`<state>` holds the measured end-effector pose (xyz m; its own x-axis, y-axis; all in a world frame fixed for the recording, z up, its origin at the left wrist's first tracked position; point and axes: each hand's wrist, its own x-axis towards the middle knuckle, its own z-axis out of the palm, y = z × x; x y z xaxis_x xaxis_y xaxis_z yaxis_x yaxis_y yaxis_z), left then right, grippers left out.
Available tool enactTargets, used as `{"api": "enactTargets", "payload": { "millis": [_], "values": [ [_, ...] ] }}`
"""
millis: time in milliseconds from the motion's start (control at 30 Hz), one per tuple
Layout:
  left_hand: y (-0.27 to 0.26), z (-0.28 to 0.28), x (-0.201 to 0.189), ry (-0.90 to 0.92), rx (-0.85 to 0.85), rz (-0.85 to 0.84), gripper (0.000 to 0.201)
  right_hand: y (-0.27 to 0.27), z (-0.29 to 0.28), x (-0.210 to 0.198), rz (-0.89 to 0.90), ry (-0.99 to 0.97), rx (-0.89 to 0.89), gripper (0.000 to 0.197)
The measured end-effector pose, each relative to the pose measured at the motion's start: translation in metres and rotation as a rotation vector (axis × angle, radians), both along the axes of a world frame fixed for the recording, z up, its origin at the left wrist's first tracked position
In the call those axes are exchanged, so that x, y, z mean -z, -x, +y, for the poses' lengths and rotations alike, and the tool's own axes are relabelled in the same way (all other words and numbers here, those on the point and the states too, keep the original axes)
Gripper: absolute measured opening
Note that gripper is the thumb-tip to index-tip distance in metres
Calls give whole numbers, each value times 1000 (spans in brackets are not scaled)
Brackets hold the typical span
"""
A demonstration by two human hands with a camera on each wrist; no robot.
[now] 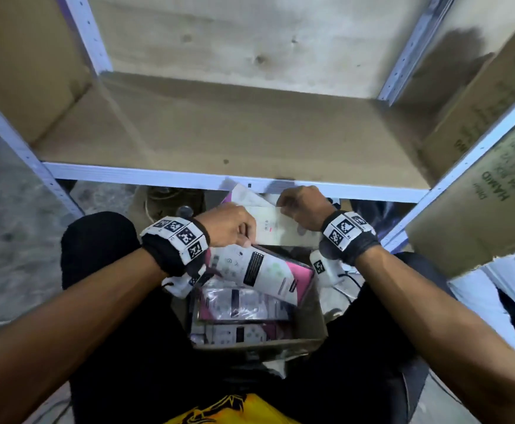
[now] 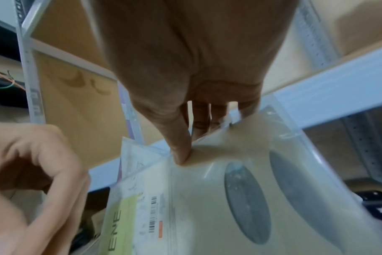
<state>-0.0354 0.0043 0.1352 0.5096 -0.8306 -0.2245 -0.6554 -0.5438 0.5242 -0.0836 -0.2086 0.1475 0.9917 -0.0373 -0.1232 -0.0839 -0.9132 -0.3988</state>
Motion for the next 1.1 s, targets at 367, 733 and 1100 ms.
{"api": "enactTargets", "payload": {
  "millis": [367,733,1100],
  "values": [
    [-85,32,-107,363,-143,55,11,-23,-67,-92,-187,-153,83,18],
    [-146,60,-61,908,-855,544,9,-84,-43,-64,-14,-941,456,22],
    [-254,100,-8,873,-1331,476,9,-224,27,-37,90,-553,436,35]
  ]
}}
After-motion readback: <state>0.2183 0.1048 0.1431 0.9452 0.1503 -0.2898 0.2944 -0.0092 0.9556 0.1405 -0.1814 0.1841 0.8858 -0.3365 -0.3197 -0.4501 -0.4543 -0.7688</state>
